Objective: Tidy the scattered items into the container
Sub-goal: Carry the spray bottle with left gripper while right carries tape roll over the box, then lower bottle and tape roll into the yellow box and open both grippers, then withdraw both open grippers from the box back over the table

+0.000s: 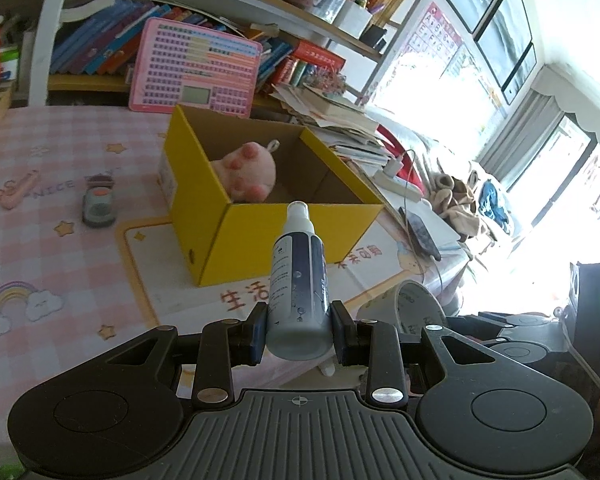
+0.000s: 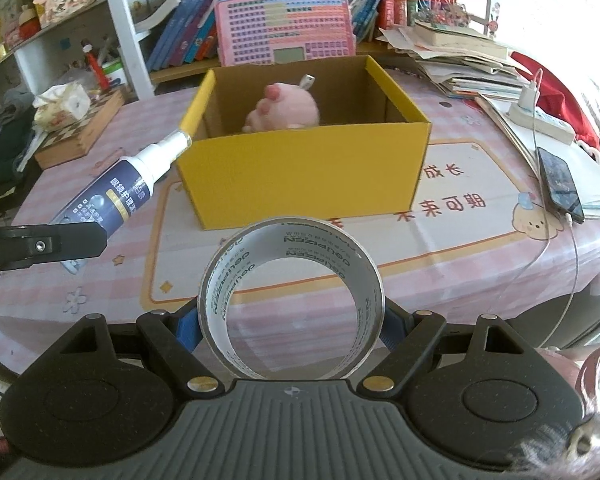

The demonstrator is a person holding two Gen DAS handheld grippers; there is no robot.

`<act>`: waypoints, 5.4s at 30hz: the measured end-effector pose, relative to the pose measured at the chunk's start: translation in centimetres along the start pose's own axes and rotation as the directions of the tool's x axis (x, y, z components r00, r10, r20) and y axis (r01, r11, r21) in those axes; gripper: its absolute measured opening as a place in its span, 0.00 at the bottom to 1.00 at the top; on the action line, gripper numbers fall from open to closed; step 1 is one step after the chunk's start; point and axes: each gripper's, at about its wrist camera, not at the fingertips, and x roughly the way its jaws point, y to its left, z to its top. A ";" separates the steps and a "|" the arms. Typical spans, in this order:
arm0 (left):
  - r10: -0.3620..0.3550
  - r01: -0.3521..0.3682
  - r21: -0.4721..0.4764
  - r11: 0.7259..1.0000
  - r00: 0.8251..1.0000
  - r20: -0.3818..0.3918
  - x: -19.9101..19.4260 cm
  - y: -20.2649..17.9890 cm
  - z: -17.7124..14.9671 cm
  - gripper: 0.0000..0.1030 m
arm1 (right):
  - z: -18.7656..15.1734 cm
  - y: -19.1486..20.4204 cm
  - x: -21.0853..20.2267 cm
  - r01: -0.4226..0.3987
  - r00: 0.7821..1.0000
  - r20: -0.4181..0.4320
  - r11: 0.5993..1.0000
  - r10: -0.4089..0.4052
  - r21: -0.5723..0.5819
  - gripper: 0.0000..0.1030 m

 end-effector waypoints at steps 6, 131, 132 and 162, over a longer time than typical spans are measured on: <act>-0.001 0.001 -0.008 1.000 1.000 -0.002 1.9 -1.0 1.0 0.31 | 1.0 -2.0 0.9 -0.010 1.000 -0.010 1.000 0.010 -0.017 0.80; 0.420 -0.431 0.088 0.898 0.899 0.121 0.2 -1.8 0.3 0.96 | 3.1 0.0 2.3 0.014 0.993 0.114 0.995 -0.003 -0.102 0.88; 0.422 -0.433 0.093 0.896 0.899 0.120 0.1 -1.7 0.2 0.97 | 3.0 0.2 2.2 0.017 0.994 0.113 0.995 -0.005 -0.103 0.88; 0.427 -0.428 0.152 0.891 0.903 0.043 -5.0 3.8 -2.3 0.98 | -0.4 9.0 2.0 0.019 0.999 0.038 0.995 -0.015 -0.096 0.89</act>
